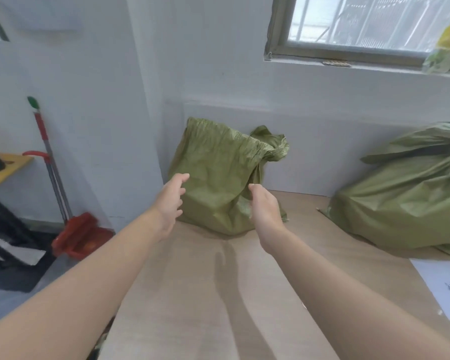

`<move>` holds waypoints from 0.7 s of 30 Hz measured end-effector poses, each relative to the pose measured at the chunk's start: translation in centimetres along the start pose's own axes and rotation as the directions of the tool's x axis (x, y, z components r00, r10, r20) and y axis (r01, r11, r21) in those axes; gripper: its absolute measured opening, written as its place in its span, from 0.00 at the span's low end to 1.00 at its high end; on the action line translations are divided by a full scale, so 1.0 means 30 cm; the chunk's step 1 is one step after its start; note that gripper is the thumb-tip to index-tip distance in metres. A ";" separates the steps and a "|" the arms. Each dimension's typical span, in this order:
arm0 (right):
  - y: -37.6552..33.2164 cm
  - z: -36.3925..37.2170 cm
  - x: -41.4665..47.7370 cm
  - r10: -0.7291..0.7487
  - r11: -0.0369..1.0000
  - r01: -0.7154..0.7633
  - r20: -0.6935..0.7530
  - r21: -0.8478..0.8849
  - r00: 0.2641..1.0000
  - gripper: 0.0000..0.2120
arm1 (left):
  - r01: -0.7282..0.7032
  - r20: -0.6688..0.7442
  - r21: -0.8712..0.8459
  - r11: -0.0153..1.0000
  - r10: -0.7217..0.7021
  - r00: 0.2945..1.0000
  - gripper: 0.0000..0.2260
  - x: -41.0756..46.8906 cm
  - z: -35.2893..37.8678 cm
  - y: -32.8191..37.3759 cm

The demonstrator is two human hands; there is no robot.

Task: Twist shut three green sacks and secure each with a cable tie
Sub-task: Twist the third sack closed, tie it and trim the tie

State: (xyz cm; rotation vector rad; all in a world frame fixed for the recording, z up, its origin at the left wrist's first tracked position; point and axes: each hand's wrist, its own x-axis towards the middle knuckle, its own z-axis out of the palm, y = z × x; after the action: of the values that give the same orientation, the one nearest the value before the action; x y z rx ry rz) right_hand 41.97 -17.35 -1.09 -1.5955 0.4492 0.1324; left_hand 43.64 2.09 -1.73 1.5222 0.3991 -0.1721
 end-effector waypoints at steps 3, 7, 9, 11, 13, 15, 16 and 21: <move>-0.033 0.018 0.106 -0.034 0.999 0.035 -0.035 0.013 0.999 0.13 | -0.039 -0.013 0.080 0.996 0.040 0.999 0.24 0.110 -0.011 0.049; -0.050 0.037 0.258 -0.053 0.998 0.056 -0.078 0.039 0.996 0.33 | -0.080 -0.041 0.103 0.992 0.085 0.996 0.14 0.278 0.003 0.124; -0.050 0.032 0.321 -0.036 0.998 0.040 -0.078 0.048 0.996 0.35 | -0.086 -0.049 0.087 0.992 0.090 0.995 0.10 0.369 0.023 0.153; -0.042 0.028 0.386 -0.023 0.999 0.026 -0.075 0.038 0.997 0.35 | -0.101 -0.052 0.073 0.992 0.105 0.993 0.13 0.446 0.050 0.172; -0.024 0.022 0.443 -0.016 0.998 0.020 -0.069 0.057 0.997 0.34 | -0.093 -0.057 0.087 0.992 0.098 0.994 0.10 0.491 0.070 0.184; -0.008 0.021 0.484 -0.028 0.996 0.033 -0.064 0.081 0.998 0.36 | -0.071 -0.039 0.083 0.994 0.074 0.996 0.12 0.540 0.073 0.176; 0.001 0.022 0.504 -0.036 0.994 0.042 -0.064 0.096 0.997 0.37 | -0.068 -0.018 0.081 0.994 0.070 0.997 0.15 0.561 0.067 0.165; 0.012 0.066 0.532 0.032 0.993 -0.028 -0.030 0.110 0.999 0.43 | -0.002 0.047 0.150 0.989 -0.005 0.999 0.25 0.601 0.048 0.105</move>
State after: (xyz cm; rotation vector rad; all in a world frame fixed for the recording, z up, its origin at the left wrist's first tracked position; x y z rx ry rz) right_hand 56.80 -18.68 -7.21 -1.4849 0.4975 0.1035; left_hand 61.61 3.31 -5.23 1.6629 0.3561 -0.2435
